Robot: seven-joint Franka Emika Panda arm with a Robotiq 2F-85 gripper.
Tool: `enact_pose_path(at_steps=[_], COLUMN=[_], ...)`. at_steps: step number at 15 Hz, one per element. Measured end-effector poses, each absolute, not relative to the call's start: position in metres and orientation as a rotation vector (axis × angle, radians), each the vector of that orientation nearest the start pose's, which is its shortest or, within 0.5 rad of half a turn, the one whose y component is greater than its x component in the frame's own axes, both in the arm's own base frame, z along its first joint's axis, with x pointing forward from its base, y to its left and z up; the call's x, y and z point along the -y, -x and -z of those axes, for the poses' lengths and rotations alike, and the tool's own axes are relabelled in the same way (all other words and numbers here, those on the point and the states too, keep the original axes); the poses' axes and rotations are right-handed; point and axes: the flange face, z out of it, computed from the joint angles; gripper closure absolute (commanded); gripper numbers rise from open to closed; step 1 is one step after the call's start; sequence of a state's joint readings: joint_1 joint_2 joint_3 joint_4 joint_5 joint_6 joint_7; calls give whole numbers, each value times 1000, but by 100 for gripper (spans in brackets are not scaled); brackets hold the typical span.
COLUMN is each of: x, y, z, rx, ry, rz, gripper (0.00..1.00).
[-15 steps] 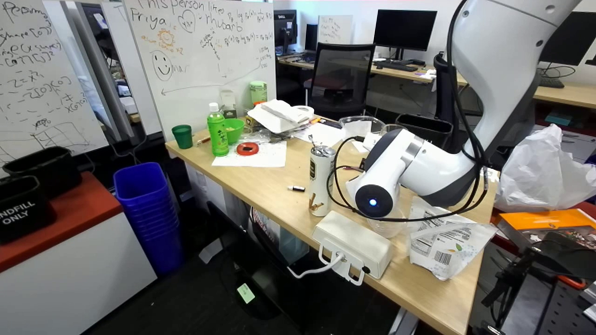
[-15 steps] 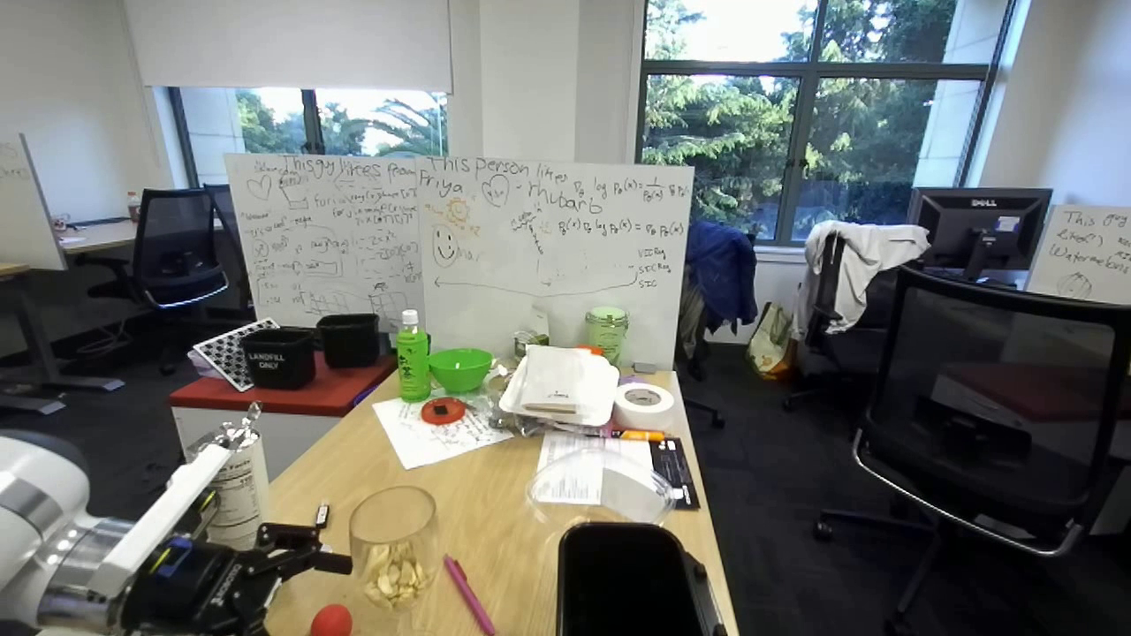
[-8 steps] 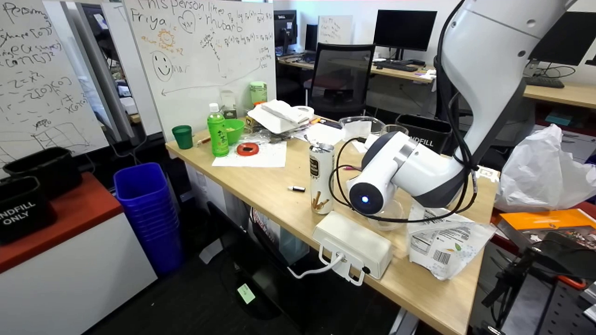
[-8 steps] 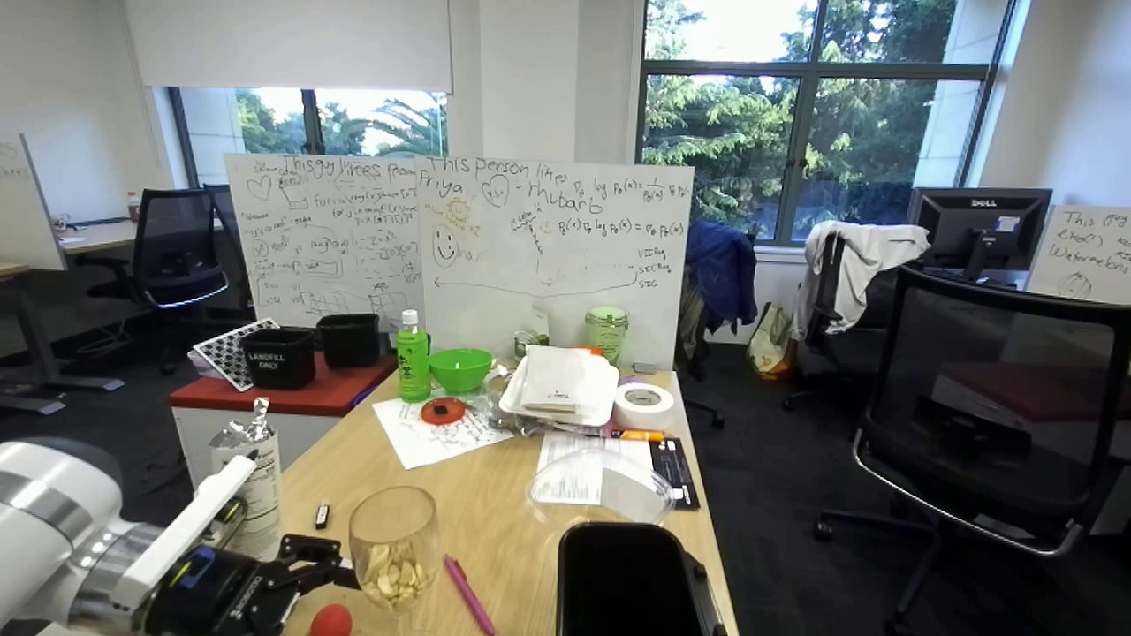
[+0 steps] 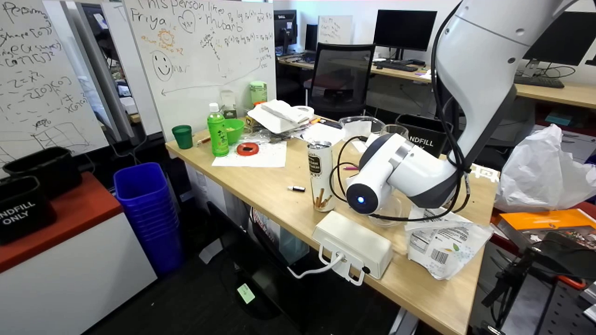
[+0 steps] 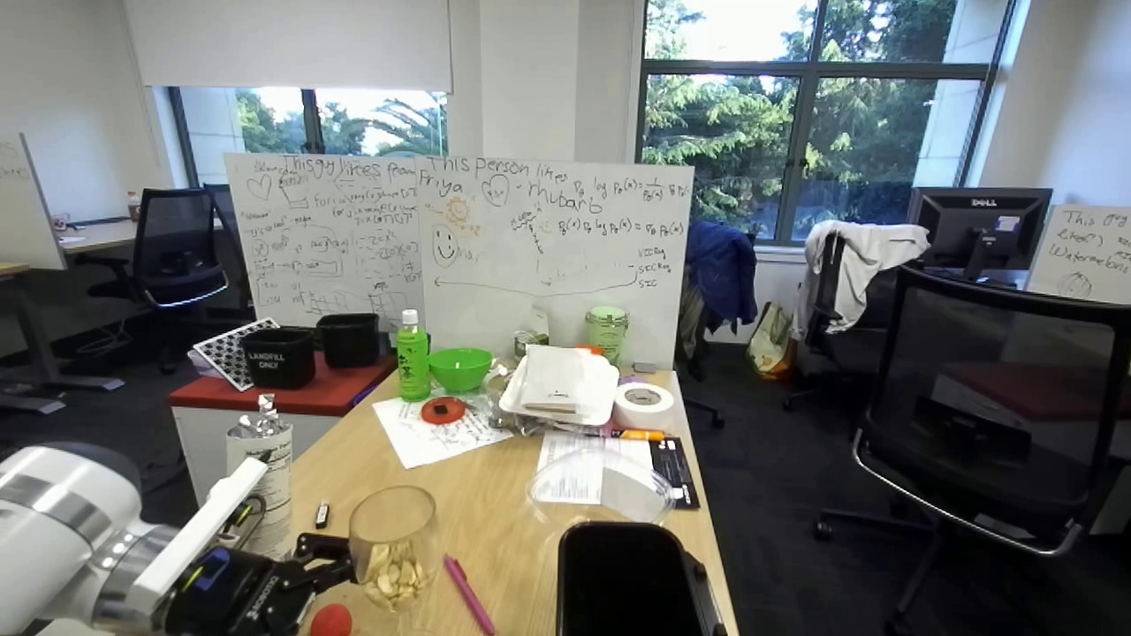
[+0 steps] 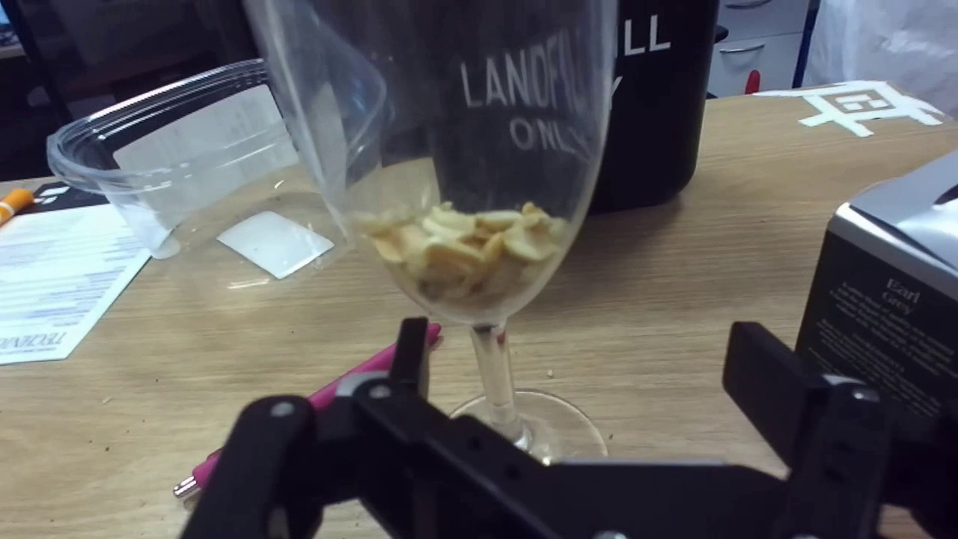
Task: Pour the contents of the wine glass into the black bin
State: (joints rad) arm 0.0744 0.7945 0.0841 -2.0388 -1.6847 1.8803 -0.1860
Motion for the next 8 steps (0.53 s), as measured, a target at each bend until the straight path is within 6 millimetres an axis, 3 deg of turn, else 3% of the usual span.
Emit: enact_pose_path(at_steps=[8], x=[-9], y=[-536], z=[-37], rx=[-1451], ry=[-1284], rz=[746], gripper=[0])
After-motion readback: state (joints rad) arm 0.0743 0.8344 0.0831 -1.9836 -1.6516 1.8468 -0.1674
